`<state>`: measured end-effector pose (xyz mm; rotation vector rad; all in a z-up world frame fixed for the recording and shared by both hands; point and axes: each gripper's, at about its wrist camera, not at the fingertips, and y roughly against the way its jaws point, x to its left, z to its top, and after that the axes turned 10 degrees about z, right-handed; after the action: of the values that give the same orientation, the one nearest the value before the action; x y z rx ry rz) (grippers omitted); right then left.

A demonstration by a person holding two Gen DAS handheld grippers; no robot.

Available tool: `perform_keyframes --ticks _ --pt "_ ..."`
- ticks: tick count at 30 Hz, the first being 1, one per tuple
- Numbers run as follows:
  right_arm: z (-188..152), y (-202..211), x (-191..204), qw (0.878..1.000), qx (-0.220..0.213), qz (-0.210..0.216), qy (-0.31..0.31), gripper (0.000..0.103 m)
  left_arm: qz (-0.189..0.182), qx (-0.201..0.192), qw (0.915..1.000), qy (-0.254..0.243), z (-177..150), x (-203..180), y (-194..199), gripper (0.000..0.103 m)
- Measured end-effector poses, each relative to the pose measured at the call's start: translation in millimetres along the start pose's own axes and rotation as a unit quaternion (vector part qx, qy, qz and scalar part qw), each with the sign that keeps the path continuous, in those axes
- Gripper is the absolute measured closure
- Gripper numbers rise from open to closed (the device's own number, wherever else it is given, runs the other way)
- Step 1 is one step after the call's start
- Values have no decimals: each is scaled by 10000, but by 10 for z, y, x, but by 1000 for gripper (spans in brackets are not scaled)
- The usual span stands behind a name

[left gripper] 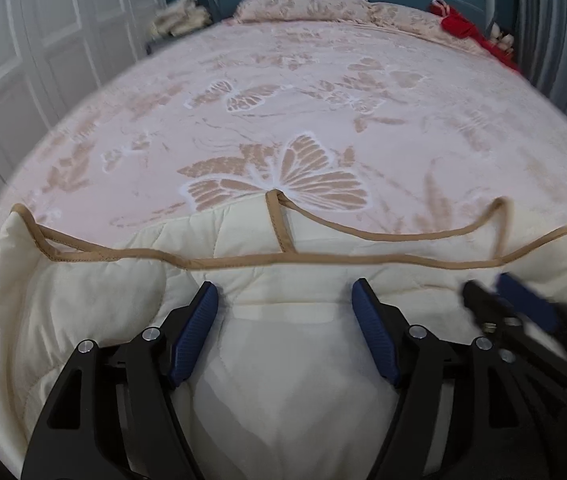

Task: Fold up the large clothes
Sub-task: 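Lift the gripped edge with both grippers and fold it over the jacket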

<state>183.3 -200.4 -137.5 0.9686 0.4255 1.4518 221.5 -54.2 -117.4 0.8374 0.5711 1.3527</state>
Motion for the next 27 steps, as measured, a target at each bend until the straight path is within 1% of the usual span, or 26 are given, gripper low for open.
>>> perform_keyframes --ticks 1,2,3,4,5,6,7,8,9,11,13,14,16,19,20,21,23,24,25,26,27 --pt "26 44 -10 9999 71 62 -67 70 -128 -9 9998 168 3 90 99 35" --pt "65 154 -25 9995 165 117 -224 70 -235 -94 9987 446 2 318 301 31" --pt "67 272 -30 9992 140 152 -340 68 -269 -141 9980 556 -16 456 423 27" --pt "47 497 -28 9988 4 209 -444 67 -333 -163 9970 684 -59 684 590 21" --pt "1 718 6 9989 -80 229 -409 64 -380 -139 9962 777 -102 831 687 20" --pt "-68 908 55 9993 -90 219 -297 62 -487 -67 9942 962 -207 1094 824 20" --pt "-128 1026 87 9995 -89 208 -229 62 -519 41 9922 1134 -320 1311 907 18" --pt "-219 1149 128 9995 -88 225 -210 61 -510 187 9894 1346 -465 1531 969 17" --pt "-318 1240 163 9993 -43 291 -247 61 -562 267 9863 1525 -575 1672 1000 17" --pt "-537 1306 252 9979 253 488 -350 61 -626 473 9758 2043 -839 1964 1046 17" --pt "-760 1305 378 9970 472 518 -328 61 -695 589 9643 2486 -1103 2172 1062 17" --pt "-850 1271 451 9970 584 461 -216 61 -674 637 9622 2560 -1178 2193 1050 17" --pt "-983 1196 553 9970 706 310 -40 61 -699 905 9588 2602 -1357 2175 928 18" --pt "-1054 1058 617 9964 829 99 130 61 -967 1078 9522 2688 -1466 2099 816 18" --pt "-1047 1018 609 9960 886 89 112 60 -1010 1064 9512 2714 -1470 2049 803 18" --pt "-1039 979 599 9955 935 85 87 60 -1069 1045 9518 2678 -1448 2004 795 18" --pt "-1013 890 572 9952 977 68 32 60 -1067 1063 9537 2602 -1384 1890 788 19" --pt "-1012 849 574 9951 991 35 48 60 -1174 1083 9522 2602 -1360 1862 781 22" --pt "-1015 813 590 9949 1006 -22 113 59 -1229 1114 9507 2620 -1359 1841 788 30" --pt "-1021 785 606 9947 1009 -65 167 59 -1264 1141 9493 2641 -1327 1809 801 41" --pt "-1022 755 621 9946 1009 -107 217 58 -1289 1105 9504 2607 -1299 1785 834 46"
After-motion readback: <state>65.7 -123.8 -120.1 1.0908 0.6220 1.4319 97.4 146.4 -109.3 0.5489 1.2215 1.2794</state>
